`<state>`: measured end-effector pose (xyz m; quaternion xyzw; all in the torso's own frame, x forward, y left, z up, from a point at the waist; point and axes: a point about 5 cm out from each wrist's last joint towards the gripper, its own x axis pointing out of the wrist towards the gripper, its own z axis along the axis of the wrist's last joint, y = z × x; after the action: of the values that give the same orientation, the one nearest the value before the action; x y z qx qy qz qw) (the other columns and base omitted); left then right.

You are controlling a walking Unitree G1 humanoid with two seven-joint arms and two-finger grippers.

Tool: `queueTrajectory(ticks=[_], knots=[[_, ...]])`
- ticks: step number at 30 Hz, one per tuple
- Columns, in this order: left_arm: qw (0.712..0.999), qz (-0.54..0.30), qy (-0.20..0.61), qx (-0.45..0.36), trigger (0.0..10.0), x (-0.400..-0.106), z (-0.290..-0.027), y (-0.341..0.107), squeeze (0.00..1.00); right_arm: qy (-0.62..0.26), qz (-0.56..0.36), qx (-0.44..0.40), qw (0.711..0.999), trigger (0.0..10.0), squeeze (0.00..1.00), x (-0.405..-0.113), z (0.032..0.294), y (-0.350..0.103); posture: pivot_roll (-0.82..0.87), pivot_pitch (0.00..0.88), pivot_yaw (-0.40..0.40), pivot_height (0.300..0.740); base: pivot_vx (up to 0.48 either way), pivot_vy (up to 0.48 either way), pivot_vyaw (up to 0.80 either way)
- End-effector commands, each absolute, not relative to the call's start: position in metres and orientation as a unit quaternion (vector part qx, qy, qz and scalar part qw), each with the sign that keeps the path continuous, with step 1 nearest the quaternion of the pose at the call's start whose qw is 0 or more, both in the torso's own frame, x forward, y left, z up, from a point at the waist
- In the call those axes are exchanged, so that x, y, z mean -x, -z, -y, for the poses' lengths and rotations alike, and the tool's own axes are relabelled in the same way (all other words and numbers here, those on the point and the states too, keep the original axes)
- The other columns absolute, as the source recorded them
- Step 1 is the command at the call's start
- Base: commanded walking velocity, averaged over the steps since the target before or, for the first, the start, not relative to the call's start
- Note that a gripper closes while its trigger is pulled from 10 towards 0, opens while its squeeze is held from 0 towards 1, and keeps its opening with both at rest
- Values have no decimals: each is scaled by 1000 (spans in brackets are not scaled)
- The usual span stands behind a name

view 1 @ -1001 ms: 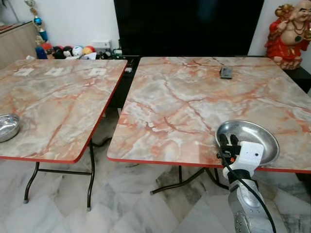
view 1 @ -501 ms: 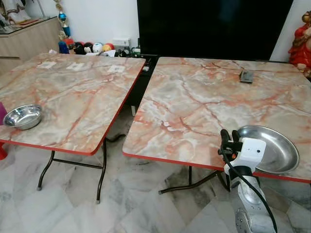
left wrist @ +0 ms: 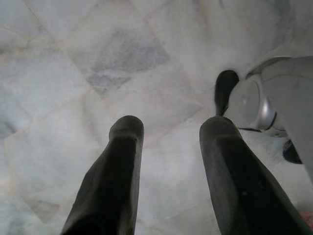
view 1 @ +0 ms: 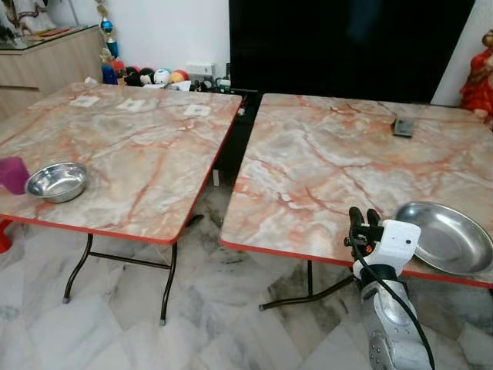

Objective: Setting the table

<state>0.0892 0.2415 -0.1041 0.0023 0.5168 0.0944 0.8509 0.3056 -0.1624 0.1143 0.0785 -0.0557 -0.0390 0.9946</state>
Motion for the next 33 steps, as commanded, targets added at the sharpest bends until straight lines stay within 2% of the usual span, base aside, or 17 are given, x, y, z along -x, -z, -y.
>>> queueTrajectory(ticks=[1,33], knots=[[852,-515,-93,-2,10000,-91,-242,104,0,47,52,-76,995,10000,0,-306,167,-114,-5,0,10,740,0,356,0],[853,-512,-99,5,10000,-93,-241,104,0,37,45,-86,995,10000,0,-311,158,-114,3,0,1,740,0,363,0]])
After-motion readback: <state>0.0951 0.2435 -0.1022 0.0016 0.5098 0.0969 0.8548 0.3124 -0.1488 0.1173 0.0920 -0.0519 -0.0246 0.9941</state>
